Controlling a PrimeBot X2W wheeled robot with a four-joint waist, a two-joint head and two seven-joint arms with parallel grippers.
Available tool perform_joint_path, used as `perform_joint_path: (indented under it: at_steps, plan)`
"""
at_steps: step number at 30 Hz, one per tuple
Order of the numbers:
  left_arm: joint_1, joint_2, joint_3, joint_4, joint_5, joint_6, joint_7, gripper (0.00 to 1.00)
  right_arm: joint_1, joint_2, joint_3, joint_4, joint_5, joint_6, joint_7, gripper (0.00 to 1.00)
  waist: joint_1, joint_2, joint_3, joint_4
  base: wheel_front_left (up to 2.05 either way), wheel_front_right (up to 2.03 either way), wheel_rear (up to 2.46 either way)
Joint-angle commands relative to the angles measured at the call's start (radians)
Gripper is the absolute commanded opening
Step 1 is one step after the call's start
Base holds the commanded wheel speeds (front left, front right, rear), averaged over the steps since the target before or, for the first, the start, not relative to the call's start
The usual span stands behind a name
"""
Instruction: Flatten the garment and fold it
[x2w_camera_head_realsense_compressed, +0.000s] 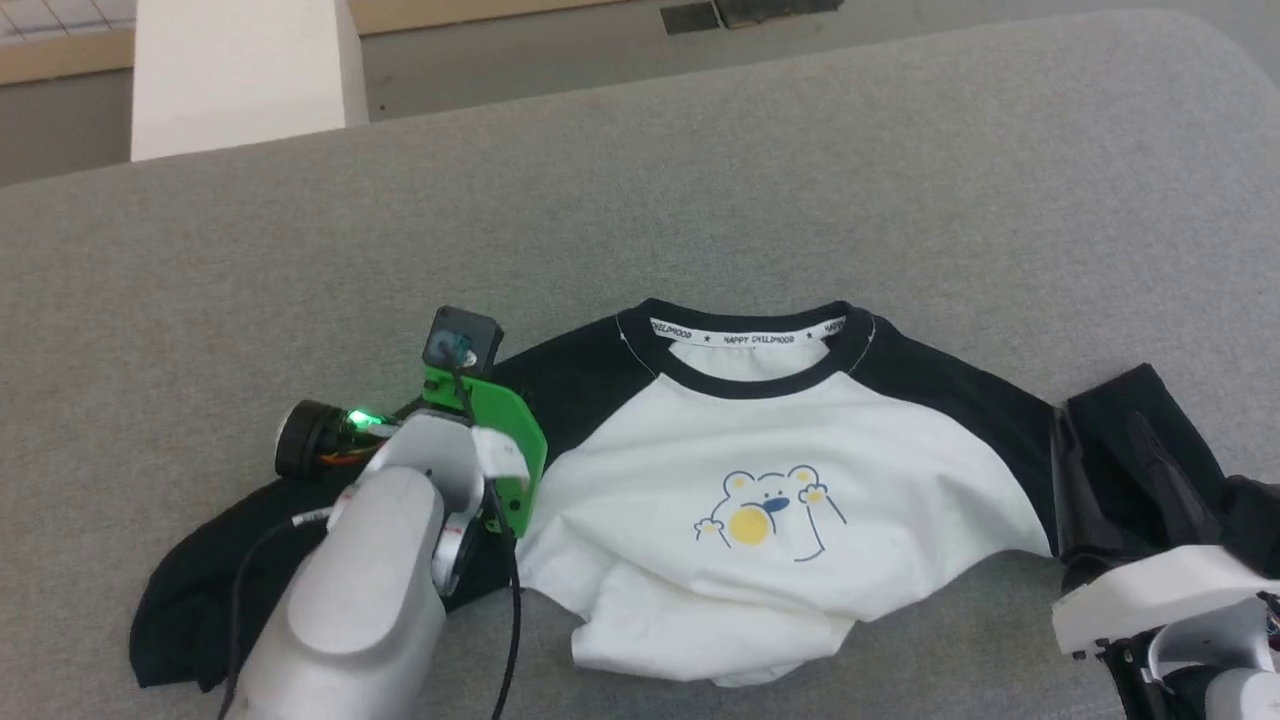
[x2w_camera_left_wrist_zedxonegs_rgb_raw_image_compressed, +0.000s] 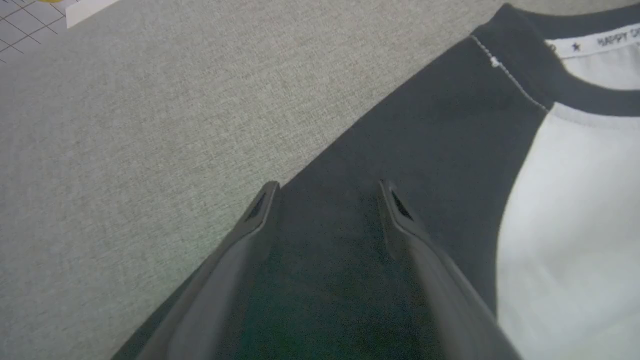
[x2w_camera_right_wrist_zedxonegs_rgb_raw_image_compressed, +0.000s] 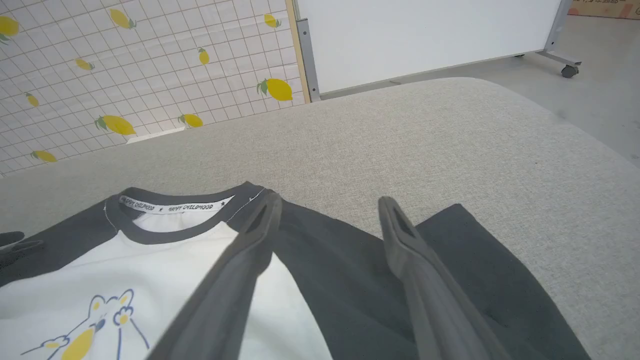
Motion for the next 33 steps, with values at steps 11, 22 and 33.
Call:
perform_joint_path:
  at_steps: [11, 22, 33]
  plan:
    - [-0.086, 0.049, -0.058, 0.082, -0.019, -0.092, 0.301, 1.00, -0.045, 0.000, 0.030, 0.022, 0.005, -0.002, -0.008, 1.00, 0.0000, -0.0001, 0.052, -0.037, 0.00, 0.00, 0.00]
    - [-0.036, 0.081, -0.062, -0.019, -0.096, -0.097, 0.308, 0.00, -0.051, 0.000, 0.039, 0.027, 0.014, -0.002, -0.005, 1.00, 0.0000, -0.0001, 0.040, -0.026, 0.00, 0.00, 0.00]
    - [0.132, 0.080, 0.139, -0.178, -0.158, 0.102, -0.064, 0.00, -0.062, 0.000, 0.008, 0.003, -0.020, -0.002, 0.010, 1.00, 0.0000, -0.0001, 0.007, 0.043, 0.00, 0.00, 0.00]
